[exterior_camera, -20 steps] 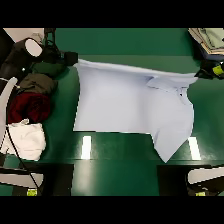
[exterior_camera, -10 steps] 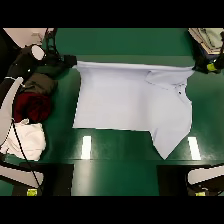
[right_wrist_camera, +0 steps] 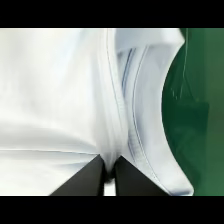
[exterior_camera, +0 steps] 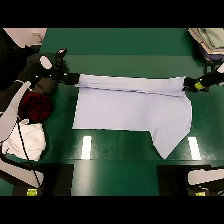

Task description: Fold the shirts.

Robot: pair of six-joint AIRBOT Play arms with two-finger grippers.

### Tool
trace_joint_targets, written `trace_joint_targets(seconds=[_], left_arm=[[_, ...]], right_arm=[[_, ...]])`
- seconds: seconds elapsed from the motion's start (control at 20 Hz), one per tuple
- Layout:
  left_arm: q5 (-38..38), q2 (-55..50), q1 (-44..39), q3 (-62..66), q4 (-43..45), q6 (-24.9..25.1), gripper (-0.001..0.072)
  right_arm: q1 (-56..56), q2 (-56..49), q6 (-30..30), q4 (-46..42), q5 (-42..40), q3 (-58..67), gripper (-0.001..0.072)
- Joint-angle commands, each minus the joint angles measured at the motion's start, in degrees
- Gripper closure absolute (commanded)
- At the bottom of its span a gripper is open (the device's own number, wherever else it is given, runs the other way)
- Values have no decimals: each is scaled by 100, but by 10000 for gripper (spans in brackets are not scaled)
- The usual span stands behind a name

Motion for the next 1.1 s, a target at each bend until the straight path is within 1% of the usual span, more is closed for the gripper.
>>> trace_joint_targets(seconds=[0.0,0.05,0.1,0.15,0.2,0.3,0.4,0.45,0.5,0.55,0.6,0.7,0.8,0.9,1.05], left_arm=[[-444,-20,7,-48,-192,-35,203],[-603,-17,7,-26,-184,-31,60],[-837,-15,22,37,-144,-20,165],[-1128,-13,59,138,-116,-13,212],[-1484,-9,133,264,-96,-7,213],[-2159,197,396,317,-81,142,213],[-2396,584,627,-90,-118,315,214],[-2371,901,750,-564,-240,332,213],[-2323,1176,857,-1071,-409,337,213],[-2197,1478,962,-1698,-632,332,214],[-2020,1770,1056,-2369,-863,363,213],[-1641,2271,1137,-3589,-1403,743,214],[-1285,2603,1139,-4433,-1937,1119,213],[-1025,2691,1139,-4813,-2308,1281,213],[-901,2688,1137,-5101,-2463,1279,214]], right_arm=[[-37,39,186,4,212,-138,313],[-92,42,186,13,446,-20,254],[-162,42,181,13,739,153,260],[-236,55,133,15,1073,358,261],[-321,125,-31,57,1408,494,262],[-564,437,-433,470,1950,476,263],[-883,920,-734,1102,2197,44,264],[-1016,1156,-874,1397,2216,-232,287],[-1141,1381,-1021,1670,2188,-518,357],[-1263,1600,-1128,1904,2105,-809,408],[-1344,1777,-1180,2074,1987,-1058,408],[-1447,2070,-1244,2271,1742,-1513,409],[-1451,2238,-1244,2271,1670,-1818,408],[-1449,2354,-1244,2269,1672,-2048,409],[-1451,2474,-1244,2264,1679,-2173,408]])
